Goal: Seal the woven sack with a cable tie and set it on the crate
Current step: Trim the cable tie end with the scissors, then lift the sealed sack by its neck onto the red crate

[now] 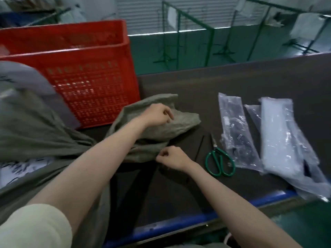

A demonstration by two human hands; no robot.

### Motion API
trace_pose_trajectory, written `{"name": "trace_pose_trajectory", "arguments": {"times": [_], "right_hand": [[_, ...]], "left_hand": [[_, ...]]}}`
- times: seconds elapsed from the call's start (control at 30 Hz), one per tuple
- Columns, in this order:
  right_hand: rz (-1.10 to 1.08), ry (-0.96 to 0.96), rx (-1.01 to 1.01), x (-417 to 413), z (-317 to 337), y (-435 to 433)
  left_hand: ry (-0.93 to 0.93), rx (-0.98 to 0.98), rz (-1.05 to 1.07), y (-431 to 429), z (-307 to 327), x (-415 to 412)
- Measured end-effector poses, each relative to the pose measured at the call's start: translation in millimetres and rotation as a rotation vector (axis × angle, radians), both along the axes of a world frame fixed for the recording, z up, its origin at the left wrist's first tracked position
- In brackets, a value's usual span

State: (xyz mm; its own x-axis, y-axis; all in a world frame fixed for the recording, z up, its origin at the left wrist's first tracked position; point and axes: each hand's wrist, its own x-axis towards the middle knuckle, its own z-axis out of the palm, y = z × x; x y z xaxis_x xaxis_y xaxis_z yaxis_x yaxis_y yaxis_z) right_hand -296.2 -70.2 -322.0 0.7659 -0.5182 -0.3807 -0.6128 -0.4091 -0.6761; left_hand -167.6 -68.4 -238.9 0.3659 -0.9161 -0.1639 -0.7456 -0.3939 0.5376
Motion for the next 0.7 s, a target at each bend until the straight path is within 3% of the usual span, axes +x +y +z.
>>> {"name": "trace_pose_trajectory", "arguments": {"times": [0.13,0.17,0.27,0.33,0.4,0.47,0.53,0.7], "right_hand": [[0.244,0.131,0.208,41.8,8.3,48.9],[0.256,0.172,0.282,51.4,8.3,60.2],[0.201,0.152,0.490,76.2,14.0,94.6],[0.054,0.028,0.632,87.8,22.8,107.9],[-0.095,-0.092,0.690,99.5,27.6,114.9],[-0.186,-0.177,0.623,108.5,30.3,119.2],[-0.239,-0.256,0.561,119.2,32.1,122.0],[-0.185,-0.467,0.299,137.5,75.9,110.7]], "left_hand": [[-0.133,-0.039,0.156,52.4,24.5,53.5],[-0.206,0.062,0.165,66.2,28.5,65.8],[-0.346,0.627,0.193,111.6,32.0,96.1],[-0.244,0.891,0.226,135.7,32.7,111.7],[-0.099,0.966,0.247,153.6,35.6,119.1],[-0.209,0.904,0.179,165.7,46.7,122.7],[-0.350,0.707,0.145,175.4,60.1,127.7],[-0.293,0.241,0.271,200.4,99.3,143.3]]}}
